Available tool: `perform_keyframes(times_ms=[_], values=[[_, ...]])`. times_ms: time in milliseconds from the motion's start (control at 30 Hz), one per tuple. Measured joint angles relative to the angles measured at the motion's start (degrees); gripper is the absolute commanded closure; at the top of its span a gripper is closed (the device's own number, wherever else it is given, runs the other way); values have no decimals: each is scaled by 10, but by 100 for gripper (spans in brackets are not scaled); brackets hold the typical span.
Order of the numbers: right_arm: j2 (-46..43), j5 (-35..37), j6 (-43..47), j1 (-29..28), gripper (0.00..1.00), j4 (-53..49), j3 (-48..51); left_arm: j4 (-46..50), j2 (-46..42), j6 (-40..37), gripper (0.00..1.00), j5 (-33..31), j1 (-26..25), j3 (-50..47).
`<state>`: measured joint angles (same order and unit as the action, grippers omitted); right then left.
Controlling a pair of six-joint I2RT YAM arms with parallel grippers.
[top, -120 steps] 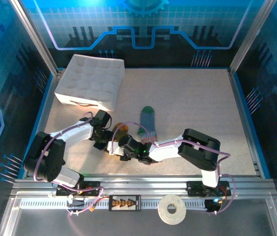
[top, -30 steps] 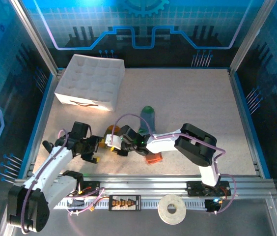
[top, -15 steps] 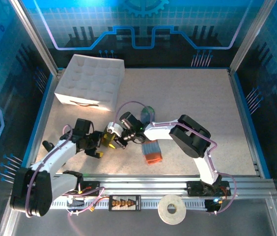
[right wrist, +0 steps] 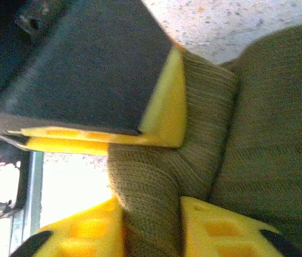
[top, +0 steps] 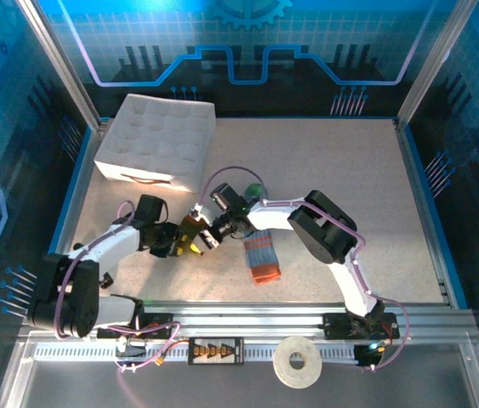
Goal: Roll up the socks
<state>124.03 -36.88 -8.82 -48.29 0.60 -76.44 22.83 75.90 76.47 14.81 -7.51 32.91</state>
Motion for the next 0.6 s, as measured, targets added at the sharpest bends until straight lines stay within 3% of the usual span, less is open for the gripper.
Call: perform_keyframes(times_ms=[200,367,600], values=[[-125,118,90,-31,37,72,161,25,-9,7,89,7,0,-2],[-206,224,211,-95,34,146,221,93,-33,22,88,11,0,-3],[-190,339,354,-167,34,199,220,144,-28,36,86,21,0,7]])
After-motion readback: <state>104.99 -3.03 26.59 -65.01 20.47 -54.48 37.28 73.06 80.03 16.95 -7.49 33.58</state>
